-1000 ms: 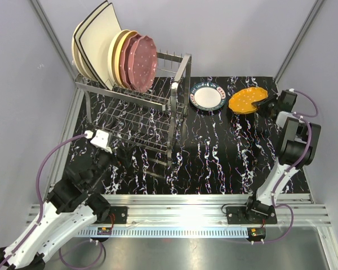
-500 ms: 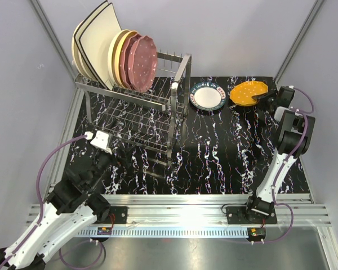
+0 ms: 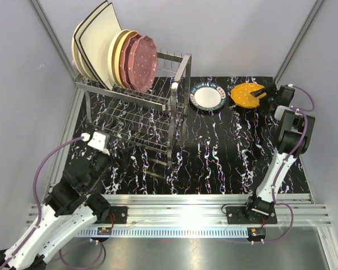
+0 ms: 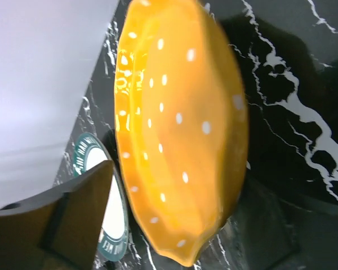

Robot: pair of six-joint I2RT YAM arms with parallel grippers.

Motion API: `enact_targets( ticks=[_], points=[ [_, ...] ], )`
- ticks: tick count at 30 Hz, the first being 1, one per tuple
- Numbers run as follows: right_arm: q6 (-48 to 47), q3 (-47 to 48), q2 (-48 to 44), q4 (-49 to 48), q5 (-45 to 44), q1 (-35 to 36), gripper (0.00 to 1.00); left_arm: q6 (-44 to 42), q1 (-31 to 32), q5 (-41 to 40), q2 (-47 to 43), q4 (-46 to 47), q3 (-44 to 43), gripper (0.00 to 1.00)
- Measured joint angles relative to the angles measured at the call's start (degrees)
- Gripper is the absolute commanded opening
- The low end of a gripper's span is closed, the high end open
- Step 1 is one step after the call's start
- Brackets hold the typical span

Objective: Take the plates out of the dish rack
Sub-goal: Place the plate on the table

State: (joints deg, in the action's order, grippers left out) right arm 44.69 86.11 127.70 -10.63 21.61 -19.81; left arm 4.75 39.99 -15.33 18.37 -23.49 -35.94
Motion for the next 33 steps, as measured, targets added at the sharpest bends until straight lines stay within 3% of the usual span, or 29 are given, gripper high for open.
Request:
enact_targets(
  ticks=[1,20,33],
  points=[
    [-0.55,0.04,0.00,0.48,-0.15,0.00,1.00,0.00,0.00,0.00,-0.31,-0.02,0.00,0.99],
    [-10.78,1.20,-4.22,16.76,-17.20,0.00,1.00,0.02,0.00,-0.11,-3.45,0.02,0.00,0.99],
    [-20.09,-10.97,-26.14,20.68,-15.98,0.00,1.00,1.40,0.00,-2.32,-3.04,-0.04,-0.02,0.99]
  ],
)
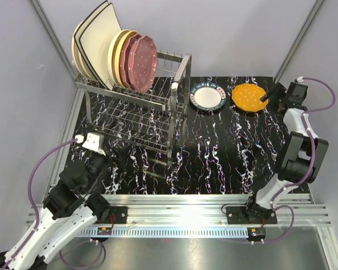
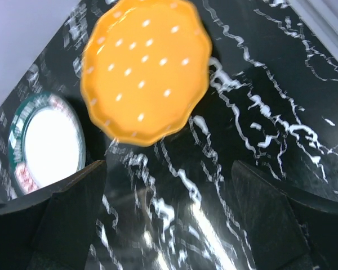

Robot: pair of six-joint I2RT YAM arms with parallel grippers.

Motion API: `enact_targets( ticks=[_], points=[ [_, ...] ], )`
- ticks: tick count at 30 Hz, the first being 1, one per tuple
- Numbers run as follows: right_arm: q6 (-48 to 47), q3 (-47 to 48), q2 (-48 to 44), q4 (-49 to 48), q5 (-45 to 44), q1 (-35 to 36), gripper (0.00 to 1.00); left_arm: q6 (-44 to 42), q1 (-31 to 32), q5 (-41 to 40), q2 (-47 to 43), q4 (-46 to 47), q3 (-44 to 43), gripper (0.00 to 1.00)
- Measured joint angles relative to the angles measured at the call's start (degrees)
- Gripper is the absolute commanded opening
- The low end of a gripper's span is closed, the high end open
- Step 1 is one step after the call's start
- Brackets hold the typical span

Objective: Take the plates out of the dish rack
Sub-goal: Place the plate on the table

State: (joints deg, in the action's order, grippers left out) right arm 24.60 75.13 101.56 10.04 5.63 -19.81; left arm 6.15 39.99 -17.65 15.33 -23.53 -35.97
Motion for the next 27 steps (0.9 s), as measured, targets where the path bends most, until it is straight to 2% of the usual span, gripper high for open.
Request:
enact_targets(
  ticks=[3,11,15,21,27],
  points=[
    [-4.76,-3.04,-6.34,1.95,5.62,-0.07,1.00,1.01,0.00,-0.87,0.96,-0.39,-0.09,0.99],
    [-22.25,-11.61,-25.77,10.47,39.71,0.00,1.00,5.68,0.00,-2.99,5.86,-5.20,-6.60,0.99],
    [-29.46,-12.96,-32.50,16.96,51.43,0.17,1.00,8.22,0.00,-3.45,8.44,-8.57,-12.41,0.99],
    [-39.45,-12.96,-37.00,28.24,57.92,0.22,1.00,10.45,0.00,-1.77,11.61,-11.50,-20.02,0.99],
    [-39.89,-17.11,-45.40,28.17,56.41,0.20,1.00,10.82,0.00,0.68,14.75,-12.57,-25.51,0.99]
  ],
)
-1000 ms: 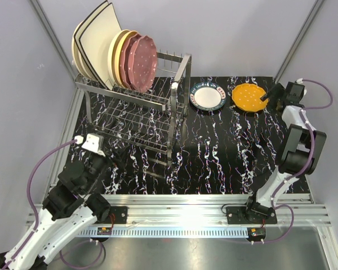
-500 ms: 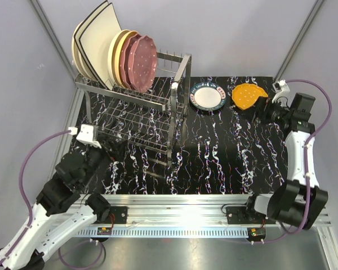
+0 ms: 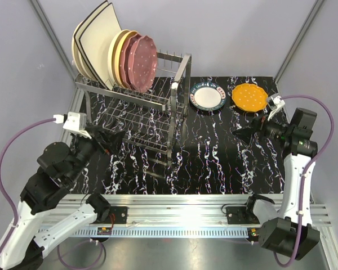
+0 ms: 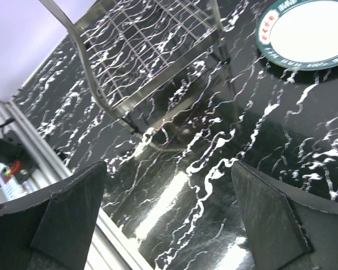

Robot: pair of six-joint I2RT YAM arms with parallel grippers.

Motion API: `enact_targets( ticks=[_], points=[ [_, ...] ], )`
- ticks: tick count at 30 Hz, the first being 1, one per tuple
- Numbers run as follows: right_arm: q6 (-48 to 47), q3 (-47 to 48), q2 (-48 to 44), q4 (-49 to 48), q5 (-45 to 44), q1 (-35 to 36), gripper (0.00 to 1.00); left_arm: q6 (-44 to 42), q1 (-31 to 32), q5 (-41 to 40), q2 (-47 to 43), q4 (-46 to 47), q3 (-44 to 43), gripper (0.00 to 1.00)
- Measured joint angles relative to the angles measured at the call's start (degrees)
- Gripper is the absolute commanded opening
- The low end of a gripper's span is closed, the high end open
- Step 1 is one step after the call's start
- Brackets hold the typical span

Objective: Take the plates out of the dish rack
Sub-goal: Place the plate on the table, then grab a plate with the left arm

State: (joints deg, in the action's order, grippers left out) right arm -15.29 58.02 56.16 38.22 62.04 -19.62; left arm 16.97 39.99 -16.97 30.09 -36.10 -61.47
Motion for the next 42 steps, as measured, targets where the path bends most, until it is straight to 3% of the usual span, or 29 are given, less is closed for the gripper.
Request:
enact_targets(
  ticks=[24,42],
  points=[
    [-3.61,-2.03,-1.73,0.68,-5.90,0.00,1.00,-0.81,0.00,-1.81,20.65,-2.91,-23.74,0.94],
    [-4.55,-2.49,-3.63,0.66,-7.10,0.00,1.00,-4.79,0.00,-6.97,43.01,-4.15,-49.86,0.70]
  ],
)
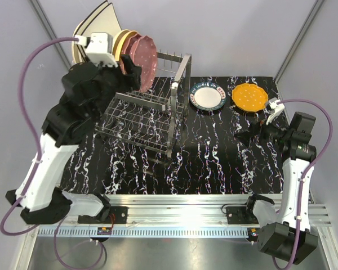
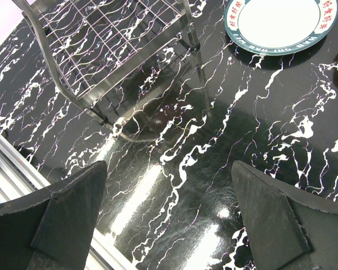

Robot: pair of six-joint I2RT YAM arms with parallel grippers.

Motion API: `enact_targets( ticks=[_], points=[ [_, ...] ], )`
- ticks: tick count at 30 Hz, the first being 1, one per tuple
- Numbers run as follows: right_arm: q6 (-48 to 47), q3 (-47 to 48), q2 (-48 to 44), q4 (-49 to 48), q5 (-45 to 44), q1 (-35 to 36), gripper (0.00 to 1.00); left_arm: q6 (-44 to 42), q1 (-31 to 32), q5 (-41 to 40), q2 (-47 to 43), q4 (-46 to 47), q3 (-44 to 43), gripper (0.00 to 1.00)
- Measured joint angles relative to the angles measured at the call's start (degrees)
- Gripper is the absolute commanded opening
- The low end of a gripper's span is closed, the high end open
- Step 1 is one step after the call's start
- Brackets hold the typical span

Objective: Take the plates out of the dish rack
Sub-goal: Grab a plate with the left arm

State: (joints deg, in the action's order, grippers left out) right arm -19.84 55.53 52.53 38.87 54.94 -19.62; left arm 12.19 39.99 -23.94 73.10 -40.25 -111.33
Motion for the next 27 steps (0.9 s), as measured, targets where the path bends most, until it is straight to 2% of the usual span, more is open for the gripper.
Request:
enact_targets(
  ticks=[9,11,27],
  points=[
    [-0.37,-0.20,-0.42,0.00,0.00,0.00,0.99,-1.07,-0.33,-1.25,10.32,-2.84,-6.78,0.69],
    [-0.46,-0.22,-0.42,0.02,0.00,0.00,1.00,-1.42,-0.50,-1.88,10.71,-3.26,-7.17,0.66],
    [-0.81,-0.28,-0.42,0.02,0.00,0.00,1.00,-5.31,-1.03,-6.38,12.59,-3.56,-7.52,0.66]
  ],
)
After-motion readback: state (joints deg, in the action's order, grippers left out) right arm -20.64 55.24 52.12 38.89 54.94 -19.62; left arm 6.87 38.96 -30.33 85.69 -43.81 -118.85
